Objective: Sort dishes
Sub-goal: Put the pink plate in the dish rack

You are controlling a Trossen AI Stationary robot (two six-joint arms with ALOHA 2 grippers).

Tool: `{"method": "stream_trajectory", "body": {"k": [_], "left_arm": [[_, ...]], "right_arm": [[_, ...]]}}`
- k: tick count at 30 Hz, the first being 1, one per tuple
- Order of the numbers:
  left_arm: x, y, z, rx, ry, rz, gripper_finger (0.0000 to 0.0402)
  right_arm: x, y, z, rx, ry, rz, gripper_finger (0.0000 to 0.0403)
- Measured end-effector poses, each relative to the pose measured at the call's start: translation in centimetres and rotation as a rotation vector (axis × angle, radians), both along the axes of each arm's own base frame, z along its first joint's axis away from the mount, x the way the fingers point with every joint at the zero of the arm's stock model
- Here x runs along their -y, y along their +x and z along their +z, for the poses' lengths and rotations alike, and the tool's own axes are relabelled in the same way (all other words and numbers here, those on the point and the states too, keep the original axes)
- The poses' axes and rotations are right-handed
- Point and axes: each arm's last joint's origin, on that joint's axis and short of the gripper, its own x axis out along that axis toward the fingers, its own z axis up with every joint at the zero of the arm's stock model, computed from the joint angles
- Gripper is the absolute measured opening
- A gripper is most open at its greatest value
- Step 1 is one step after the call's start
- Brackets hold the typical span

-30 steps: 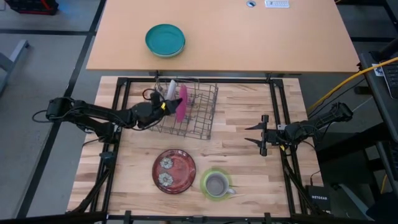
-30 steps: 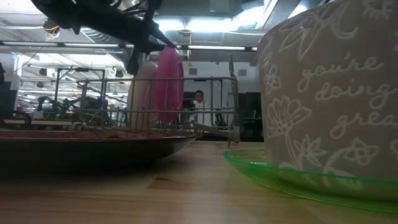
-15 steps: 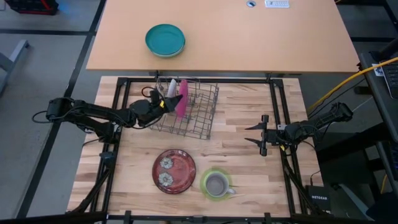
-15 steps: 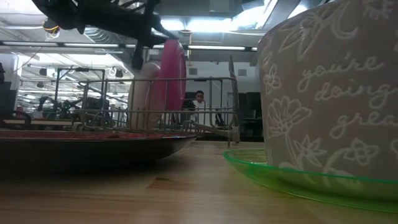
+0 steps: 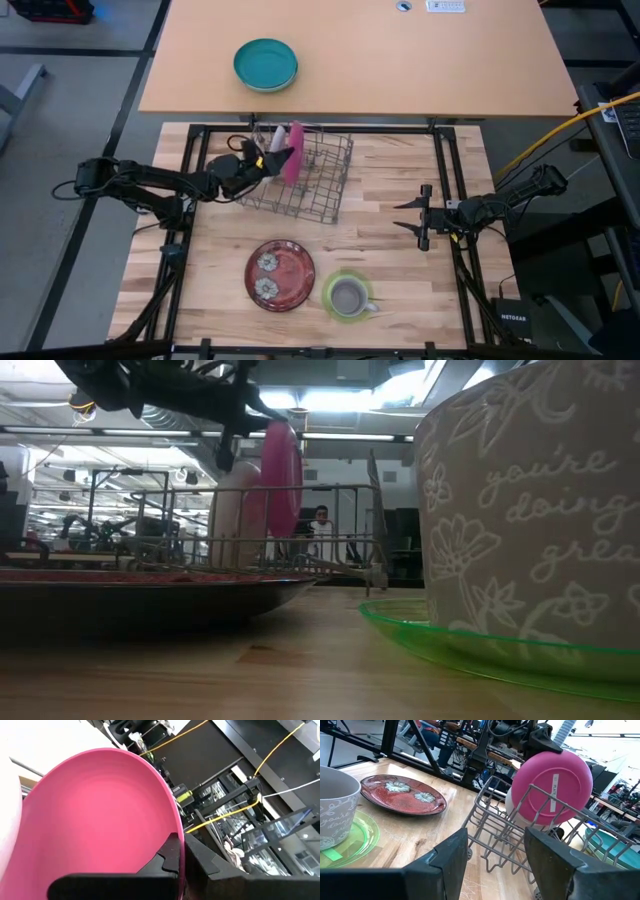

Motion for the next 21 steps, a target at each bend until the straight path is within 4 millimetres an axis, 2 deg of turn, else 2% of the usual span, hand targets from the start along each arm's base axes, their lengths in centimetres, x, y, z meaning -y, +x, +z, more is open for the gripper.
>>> {"method": "stream_trajectory", "body": {"k": [21], "left_arm": [[0.0, 0.0, -1.7, -0.166, -0.045, -0.009, 0.0000]], "right_arm": [[0.0, 0.0, 0.0, -0.001, -0.001, -0.003, 0.0198]]}}
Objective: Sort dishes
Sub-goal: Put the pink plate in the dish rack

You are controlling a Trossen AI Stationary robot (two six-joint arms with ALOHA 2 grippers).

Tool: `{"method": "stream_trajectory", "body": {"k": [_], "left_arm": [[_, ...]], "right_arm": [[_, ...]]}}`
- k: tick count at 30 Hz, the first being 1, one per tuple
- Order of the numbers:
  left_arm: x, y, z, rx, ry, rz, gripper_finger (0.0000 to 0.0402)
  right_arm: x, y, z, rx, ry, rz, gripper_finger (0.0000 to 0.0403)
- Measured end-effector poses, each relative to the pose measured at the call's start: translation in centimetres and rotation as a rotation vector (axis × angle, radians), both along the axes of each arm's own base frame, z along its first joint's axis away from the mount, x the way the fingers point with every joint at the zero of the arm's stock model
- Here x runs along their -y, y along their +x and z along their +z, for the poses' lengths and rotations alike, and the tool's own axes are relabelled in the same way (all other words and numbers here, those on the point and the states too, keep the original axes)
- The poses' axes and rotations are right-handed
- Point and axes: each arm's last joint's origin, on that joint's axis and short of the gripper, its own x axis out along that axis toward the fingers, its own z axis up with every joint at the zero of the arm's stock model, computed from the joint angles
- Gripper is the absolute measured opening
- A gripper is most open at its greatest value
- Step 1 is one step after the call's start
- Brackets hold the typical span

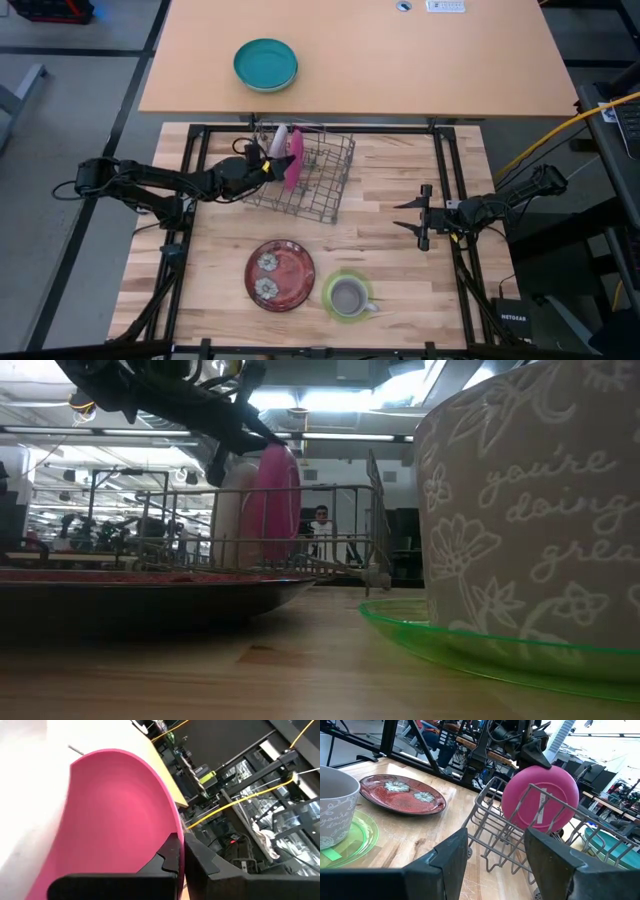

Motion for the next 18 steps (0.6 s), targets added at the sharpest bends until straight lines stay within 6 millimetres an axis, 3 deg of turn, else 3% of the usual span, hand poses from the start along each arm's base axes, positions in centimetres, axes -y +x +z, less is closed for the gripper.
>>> {"method": "stream_trajectory", "body": {"k": [8, 18], "left_arm": [[0.01, -0.17, -0.76, -0.067, -0.039, 0.012, 0.0004], [-0.28, -0.30, -1.05, -0.096, -0.033, 0.042, 0.0041]], "right_arm": [[0.00, 0.00, 0.00, 0.001, 0.000, 0.000, 0.0198], [0.00, 0.00, 0.00, 0.001, 0.000, 0.000, 0.0198]]}}
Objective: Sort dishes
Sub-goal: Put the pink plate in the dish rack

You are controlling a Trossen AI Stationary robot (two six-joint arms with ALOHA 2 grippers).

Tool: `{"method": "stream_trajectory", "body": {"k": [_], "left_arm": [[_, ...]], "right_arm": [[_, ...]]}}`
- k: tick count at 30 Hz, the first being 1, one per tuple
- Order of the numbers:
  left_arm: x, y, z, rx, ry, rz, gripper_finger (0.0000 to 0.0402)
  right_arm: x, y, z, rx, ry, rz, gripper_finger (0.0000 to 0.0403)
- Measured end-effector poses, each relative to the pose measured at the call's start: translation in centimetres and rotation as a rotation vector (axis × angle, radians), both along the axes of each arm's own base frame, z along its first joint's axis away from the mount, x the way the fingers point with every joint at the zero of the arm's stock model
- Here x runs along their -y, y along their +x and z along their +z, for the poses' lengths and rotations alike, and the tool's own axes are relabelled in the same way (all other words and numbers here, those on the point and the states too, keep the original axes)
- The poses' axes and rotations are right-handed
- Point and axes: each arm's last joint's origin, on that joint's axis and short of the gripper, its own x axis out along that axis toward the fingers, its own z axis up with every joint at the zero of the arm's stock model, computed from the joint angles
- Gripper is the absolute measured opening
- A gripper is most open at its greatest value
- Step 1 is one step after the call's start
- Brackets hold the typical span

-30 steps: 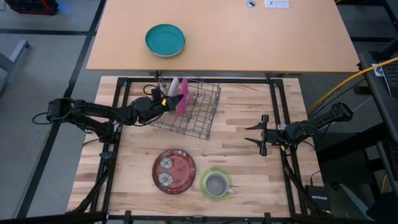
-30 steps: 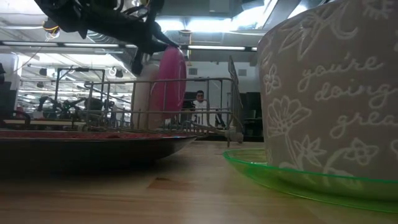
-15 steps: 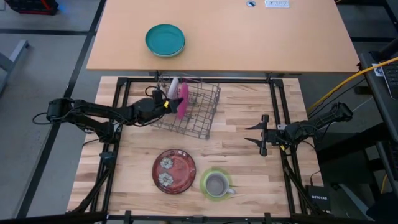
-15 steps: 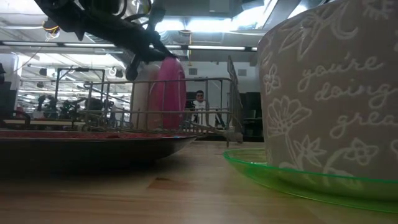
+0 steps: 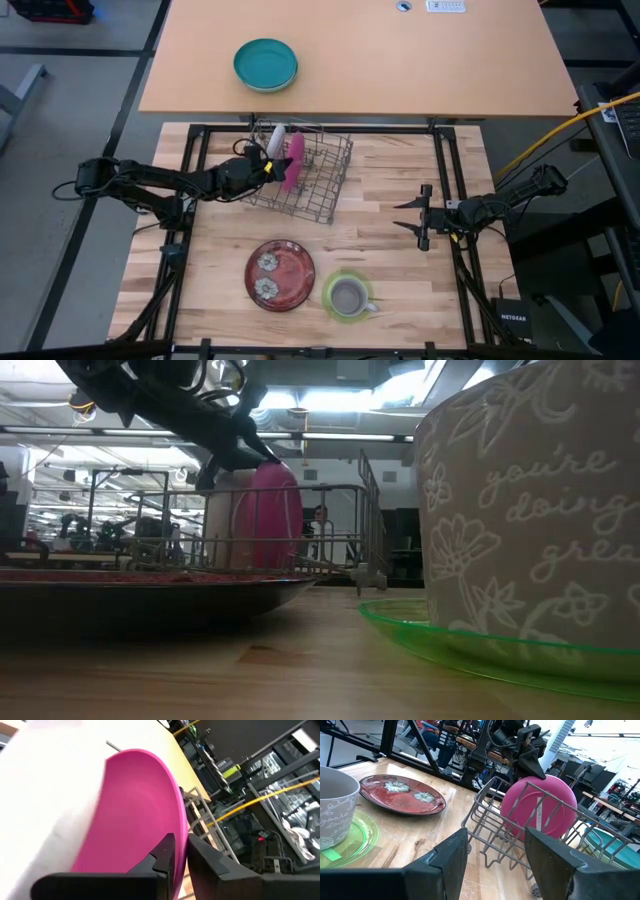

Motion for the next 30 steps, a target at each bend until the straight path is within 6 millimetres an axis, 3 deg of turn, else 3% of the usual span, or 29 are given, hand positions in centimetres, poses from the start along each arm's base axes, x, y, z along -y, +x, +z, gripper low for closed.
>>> {"method": "stream_trajectory", "body": {"k": [16, 30], "left_arm": [[-0.4, -0.1, 0.2, 0.035, 0.000, 0.069, 0.0101], [-0.4, 0.0, 1.7, 0.188, 0.037, 0.081, 0.0099]], "right_arm": [[0.0, 0.0, 0.0, 0.000, 0.000, 0.000, 0.0198], [0.0, 0.0, 0.0, 0.000, 0.000, 0.000, 0.0198]]}}
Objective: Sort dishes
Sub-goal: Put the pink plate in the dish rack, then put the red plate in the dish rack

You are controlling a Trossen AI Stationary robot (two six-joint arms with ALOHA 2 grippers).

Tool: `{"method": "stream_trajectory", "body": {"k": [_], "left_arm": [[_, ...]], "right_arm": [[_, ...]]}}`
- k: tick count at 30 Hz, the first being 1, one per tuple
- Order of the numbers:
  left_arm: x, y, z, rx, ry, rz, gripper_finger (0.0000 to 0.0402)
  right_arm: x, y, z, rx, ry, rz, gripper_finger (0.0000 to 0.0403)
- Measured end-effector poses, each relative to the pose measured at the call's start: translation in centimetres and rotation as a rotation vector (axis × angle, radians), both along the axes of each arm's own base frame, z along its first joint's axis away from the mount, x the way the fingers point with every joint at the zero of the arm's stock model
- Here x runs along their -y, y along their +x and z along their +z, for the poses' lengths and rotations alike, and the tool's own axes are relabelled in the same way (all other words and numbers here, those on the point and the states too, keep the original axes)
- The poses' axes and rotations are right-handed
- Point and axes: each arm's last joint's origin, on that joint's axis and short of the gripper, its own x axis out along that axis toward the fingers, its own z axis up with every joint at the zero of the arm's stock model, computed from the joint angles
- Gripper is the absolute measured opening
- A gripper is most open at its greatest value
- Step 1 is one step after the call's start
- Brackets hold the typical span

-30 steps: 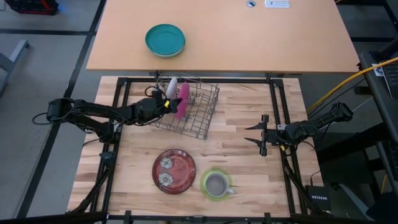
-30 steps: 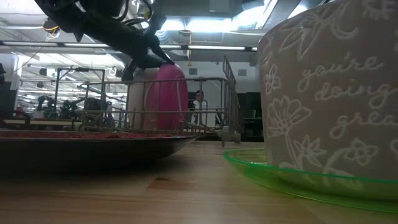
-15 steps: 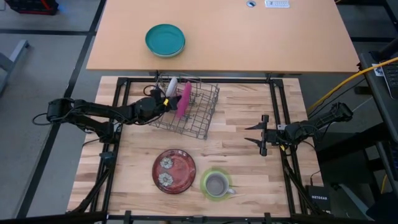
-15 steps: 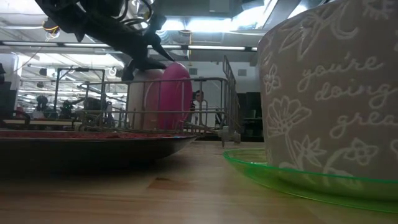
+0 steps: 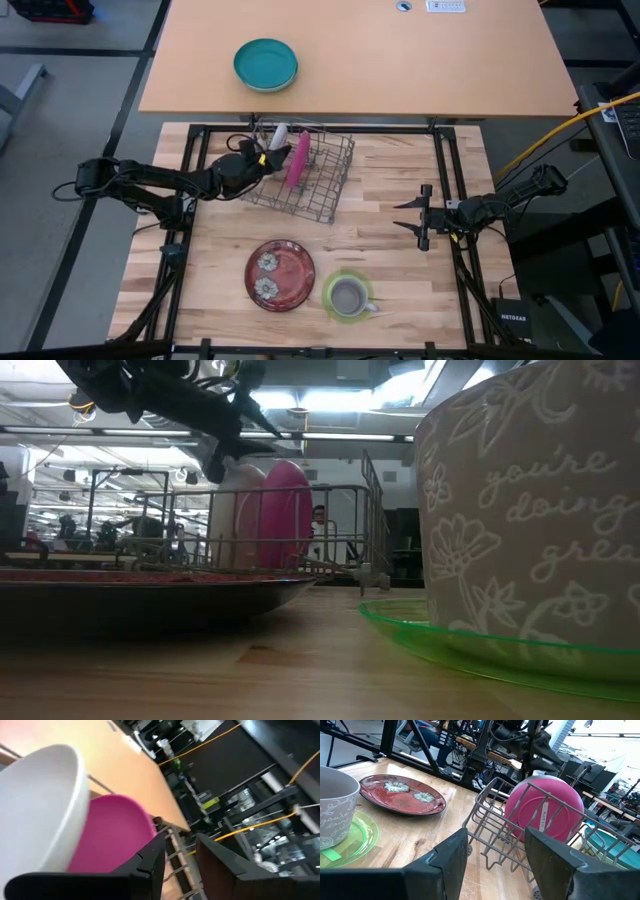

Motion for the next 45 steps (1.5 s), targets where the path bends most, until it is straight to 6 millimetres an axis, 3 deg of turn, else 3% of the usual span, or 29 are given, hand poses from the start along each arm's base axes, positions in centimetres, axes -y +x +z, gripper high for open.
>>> {"method": "stream_trajectory", "body": {"k": [11, 21, 27, 35, 39, 45], "left_arm": [[0.5, 0.3, 0.7, 0.051, 0.029, -0.154, 0.0100], [3.9, -0.1, 2.3, -0.058, 0.359, -0.445, 0.0100], [8.8, -0.8, 3.3, -0.018, 0.542, -0.772, 0.0100], [17.7, -1.8, 0.9, -0.040, 0.606, -1.139, 0.0100], [20.9, -2.7, -0.6, -0.065, 0.557, -1.278, 0.0100], [23.7, -3.9, -3.7, -0.241, 0.436, -1.422, 0.0100]], "right_arm": [[0.0, 0.0, 0.0, 0.000, 0.000, 0.000, 0.0198], [0.0, 0.0, 0.0, -0.005, -0.002, 0.000, 0.0198], [0.0, 0.0, -0.1, -0.006, -0.002, 0.011, 0.0198], [0.0, 0.0, 0.0, -0.004, 0.020, 0.010, 0.0198], [0.0, 0.0, 0.1, 0.011, 0.196, 0.006, 0.0198], [0.0, 0.0, 0.2, 0.038, 0.437, -0.008, 0.0198]]}}
